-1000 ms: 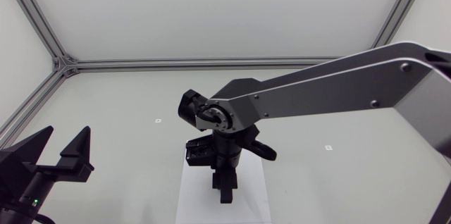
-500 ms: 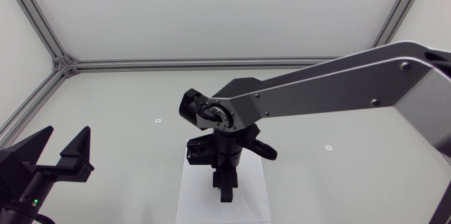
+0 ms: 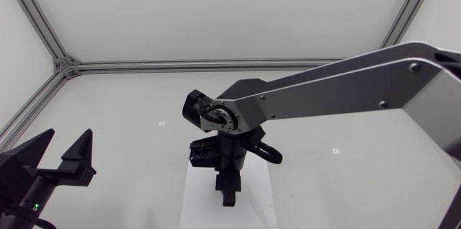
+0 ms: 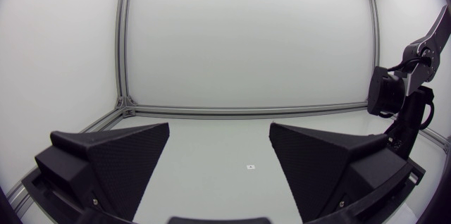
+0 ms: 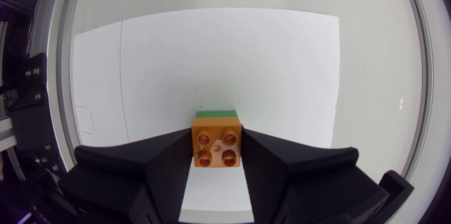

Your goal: Pick up the orange 2x2 brick with the right arm and stack it on top of the green 2x2 brick in the center

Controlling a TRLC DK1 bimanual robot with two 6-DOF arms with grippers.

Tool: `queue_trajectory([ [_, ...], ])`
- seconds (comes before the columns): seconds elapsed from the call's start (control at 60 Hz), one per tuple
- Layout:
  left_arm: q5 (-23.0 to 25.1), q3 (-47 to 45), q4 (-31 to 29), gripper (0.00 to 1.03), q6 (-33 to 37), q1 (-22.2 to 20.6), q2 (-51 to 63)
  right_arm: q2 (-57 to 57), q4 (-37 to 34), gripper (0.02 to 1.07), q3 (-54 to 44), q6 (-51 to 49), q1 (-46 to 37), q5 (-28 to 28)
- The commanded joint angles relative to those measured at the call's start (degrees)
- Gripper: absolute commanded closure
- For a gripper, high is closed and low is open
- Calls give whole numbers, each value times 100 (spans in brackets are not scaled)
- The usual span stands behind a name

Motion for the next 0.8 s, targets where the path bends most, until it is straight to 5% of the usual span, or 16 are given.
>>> queue_trajectory([
  [0.0, 25, -235, -76, 4, 73, 14, -45, 113, 55, 63, 98, 101, 35, -45],
  [0.783, 25, -235, -76, 4, 73, 14, -45, 183, 29, 63, -60, 57, 61, -45],
])
